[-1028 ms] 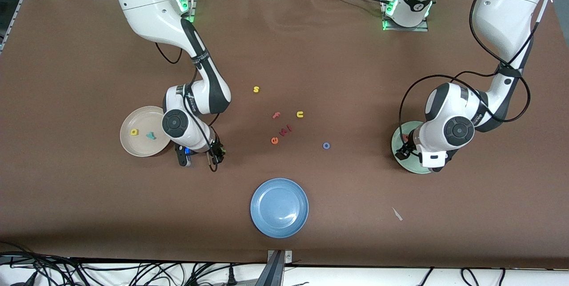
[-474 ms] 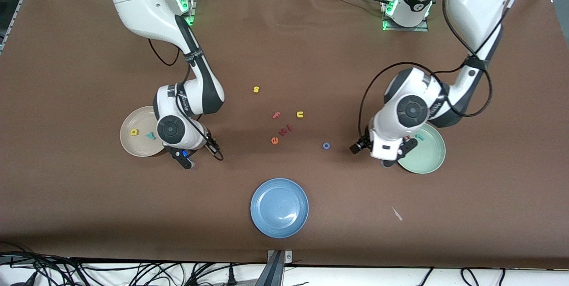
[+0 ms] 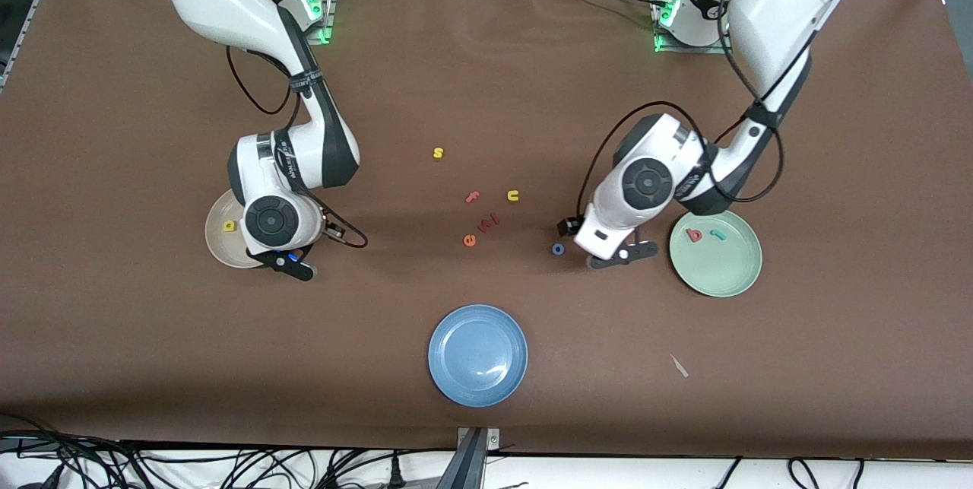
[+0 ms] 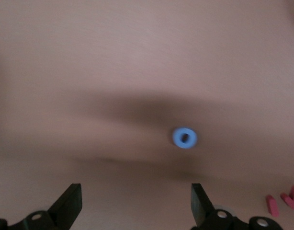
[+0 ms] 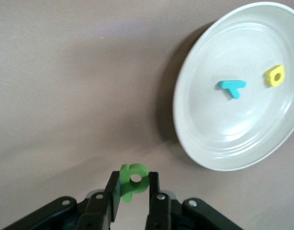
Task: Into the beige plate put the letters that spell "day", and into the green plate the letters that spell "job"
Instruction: 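Place the green p on the cream plate while the left gripper grasps the blue o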
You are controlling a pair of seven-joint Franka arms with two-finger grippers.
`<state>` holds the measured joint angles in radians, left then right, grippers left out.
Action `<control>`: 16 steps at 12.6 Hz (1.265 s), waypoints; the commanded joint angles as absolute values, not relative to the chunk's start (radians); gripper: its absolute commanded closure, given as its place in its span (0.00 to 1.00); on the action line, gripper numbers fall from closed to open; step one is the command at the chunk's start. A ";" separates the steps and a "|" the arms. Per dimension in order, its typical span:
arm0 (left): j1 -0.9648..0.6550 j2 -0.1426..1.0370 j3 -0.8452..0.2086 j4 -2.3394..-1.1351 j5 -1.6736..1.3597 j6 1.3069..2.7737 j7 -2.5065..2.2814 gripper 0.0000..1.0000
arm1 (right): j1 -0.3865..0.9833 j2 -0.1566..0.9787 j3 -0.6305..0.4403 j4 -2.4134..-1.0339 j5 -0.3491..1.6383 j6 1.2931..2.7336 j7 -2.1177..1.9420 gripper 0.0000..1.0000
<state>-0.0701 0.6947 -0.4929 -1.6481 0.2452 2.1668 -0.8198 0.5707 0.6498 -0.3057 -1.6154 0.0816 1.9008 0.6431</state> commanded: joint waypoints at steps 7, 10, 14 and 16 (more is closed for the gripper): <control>-0.103 0.830 -0.485 -1.558 0.408 2.353 -0.755 0.28 | 0.506 0.645 -0.428 -1.720 0.078 1.907 0.279 0.49; -0.120 0.844 -0.485 -1.563 0.428 2.353 -0.755 0.36 | 0.511 0.646 -0.428 -1.675 0.139 1.893 0.307 0.00; -0.135 0.845 -0.485 -1.568 0.428 2.347 -0.765 0.40 | 0.514 0.646 -0.422 -1.554 0.193 1.738 0.363 0.00; -0.132 0.847 -0.482 -1.566 0.429 2.347 -0.758 0.41 | 0.518 0.646 -0.419 -1.504 0.201 1.645 0.383 0.00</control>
